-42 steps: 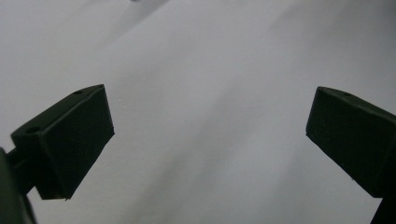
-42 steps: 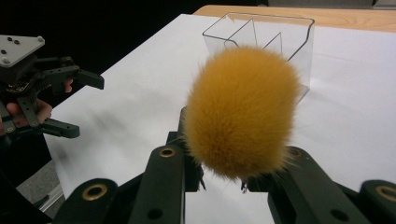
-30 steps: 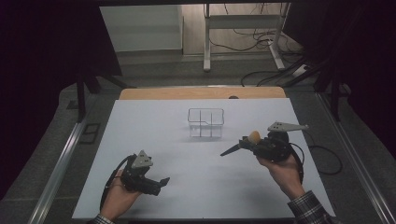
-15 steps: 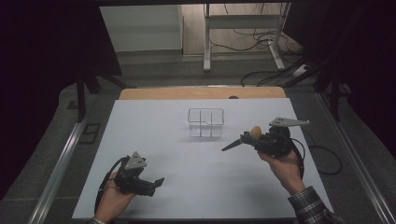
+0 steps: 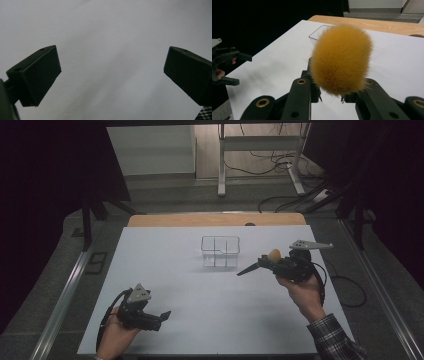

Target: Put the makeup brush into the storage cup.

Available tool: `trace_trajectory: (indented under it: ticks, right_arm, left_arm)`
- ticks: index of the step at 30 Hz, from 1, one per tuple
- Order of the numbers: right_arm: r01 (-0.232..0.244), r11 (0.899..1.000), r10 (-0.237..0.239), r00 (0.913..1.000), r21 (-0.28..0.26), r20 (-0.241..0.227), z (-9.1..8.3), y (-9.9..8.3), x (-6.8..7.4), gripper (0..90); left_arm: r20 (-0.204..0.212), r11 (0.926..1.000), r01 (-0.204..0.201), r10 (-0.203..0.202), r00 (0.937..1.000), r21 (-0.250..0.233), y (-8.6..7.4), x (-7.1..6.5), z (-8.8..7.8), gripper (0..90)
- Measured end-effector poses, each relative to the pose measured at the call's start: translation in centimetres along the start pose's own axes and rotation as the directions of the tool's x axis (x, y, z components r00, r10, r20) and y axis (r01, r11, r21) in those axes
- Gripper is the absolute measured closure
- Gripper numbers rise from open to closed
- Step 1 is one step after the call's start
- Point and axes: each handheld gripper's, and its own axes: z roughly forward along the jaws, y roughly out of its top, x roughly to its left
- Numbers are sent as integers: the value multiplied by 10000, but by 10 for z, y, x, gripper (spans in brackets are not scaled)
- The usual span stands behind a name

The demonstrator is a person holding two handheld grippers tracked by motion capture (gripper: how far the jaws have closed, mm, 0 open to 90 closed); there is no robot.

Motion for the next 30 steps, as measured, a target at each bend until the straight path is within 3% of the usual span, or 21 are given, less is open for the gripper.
trace_trajectory:
  ticks: [15,30]
  right_arm:
    - [-9,9998,10,10000,-208,27,7,11,-2,729]
    - [-57,9992,63,9999,-403,142,12,22,-8,729]
  left_arm:
    - [-64,9988,468,-469,9989,-116,-10,7,-7,13]
    - [-203,9976,685,-686,9974,-88,-20,12,-13,13]
